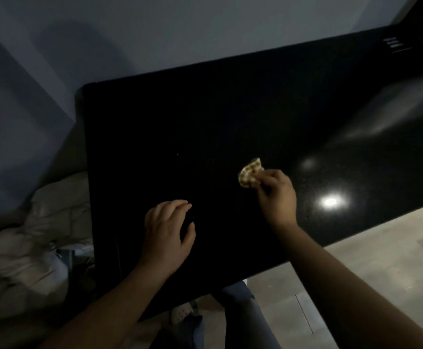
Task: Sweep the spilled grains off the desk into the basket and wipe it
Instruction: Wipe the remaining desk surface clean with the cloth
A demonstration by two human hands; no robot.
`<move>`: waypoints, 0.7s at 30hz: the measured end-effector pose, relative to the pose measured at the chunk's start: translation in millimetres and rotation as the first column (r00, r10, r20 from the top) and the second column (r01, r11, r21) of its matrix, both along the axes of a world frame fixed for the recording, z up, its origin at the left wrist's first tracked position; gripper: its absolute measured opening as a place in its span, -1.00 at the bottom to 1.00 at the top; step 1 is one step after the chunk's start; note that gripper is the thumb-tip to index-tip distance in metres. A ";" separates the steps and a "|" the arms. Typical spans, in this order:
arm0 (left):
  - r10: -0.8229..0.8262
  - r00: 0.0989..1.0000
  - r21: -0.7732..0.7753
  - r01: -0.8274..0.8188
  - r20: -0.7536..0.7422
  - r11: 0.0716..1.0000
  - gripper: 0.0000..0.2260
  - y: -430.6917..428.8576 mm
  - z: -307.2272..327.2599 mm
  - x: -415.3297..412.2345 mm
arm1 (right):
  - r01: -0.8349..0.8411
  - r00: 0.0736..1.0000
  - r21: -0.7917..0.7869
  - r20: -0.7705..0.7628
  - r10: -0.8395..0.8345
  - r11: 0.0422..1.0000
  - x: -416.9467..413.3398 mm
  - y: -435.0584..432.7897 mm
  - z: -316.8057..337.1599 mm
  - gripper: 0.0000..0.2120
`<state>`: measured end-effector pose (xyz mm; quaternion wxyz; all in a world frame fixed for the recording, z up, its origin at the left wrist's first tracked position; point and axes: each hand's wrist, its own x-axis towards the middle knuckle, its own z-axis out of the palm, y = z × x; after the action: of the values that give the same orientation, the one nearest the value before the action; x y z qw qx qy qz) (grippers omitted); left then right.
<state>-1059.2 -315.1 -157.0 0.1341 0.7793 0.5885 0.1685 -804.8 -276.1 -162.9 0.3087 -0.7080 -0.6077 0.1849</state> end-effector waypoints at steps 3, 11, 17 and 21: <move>0.003 1.000 -0.012 -0.003 -0.014 1.000 -0.59 -2.7 2.5 -0.8 | -0.084 0.996 0.055 -0.003 0.085 0.995 -10.3 -51.2 -4.1 -0.78; -0.006 0.999 -0.043 0.004 -0.046 0.999 -0.59 -12.4 6.7 1.0 | -0.048 0.992 0.025 -0.112 0.051 0.999 7.2 -66.1 17.8 -0.82; -0.029 0.999 -0.058 0.028 -0.030 0.998 -0.60 -22.1 3.6 2.0 | 0.039 0.999 -0.017 -0.017 -0.039 0.999 7.6 -68.4 5.1 -0.80; -0.044 0.999 -0.073 0.042 -0.028 0.996 -0.60 -27.8 4.8 -1.1 | -0.012 1.000 0.061 -0.013 0.013 0.998 -9.1 -119.8 -2.9 -0.82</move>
<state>-1060.3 -342.9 -152.1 0.1572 0.7888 0.5792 0.1327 -813.9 -395.9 -165.8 0.3331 -0.6932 -0.6152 0.1732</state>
